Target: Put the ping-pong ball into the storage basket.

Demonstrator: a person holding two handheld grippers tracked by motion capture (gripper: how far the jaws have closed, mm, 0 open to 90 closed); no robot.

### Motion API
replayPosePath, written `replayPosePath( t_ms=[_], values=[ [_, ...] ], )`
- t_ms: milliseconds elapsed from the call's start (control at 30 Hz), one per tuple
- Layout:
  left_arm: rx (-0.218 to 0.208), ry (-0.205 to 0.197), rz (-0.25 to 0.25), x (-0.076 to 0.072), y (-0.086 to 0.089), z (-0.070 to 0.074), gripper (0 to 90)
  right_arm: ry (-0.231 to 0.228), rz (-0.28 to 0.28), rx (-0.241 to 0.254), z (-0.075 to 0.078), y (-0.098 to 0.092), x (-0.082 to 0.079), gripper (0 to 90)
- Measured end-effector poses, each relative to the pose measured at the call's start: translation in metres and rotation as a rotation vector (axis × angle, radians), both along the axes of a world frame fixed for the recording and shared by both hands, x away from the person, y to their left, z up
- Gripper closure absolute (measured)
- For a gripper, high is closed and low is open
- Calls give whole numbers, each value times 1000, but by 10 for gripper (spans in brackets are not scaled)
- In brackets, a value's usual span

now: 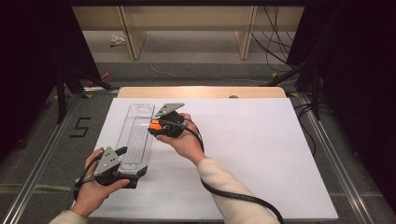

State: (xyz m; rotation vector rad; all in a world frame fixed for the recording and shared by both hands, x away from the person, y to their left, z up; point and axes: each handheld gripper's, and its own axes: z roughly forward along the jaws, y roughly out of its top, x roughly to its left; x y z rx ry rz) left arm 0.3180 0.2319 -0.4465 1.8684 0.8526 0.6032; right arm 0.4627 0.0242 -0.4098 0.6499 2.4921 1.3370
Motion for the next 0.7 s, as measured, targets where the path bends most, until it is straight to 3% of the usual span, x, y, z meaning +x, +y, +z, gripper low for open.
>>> replayPosePath(
  t_ms=[700],
  values=[
    [-5,-2,2,0,0,0,12,-3,9,-4,2,8,2,513]
  ],
)
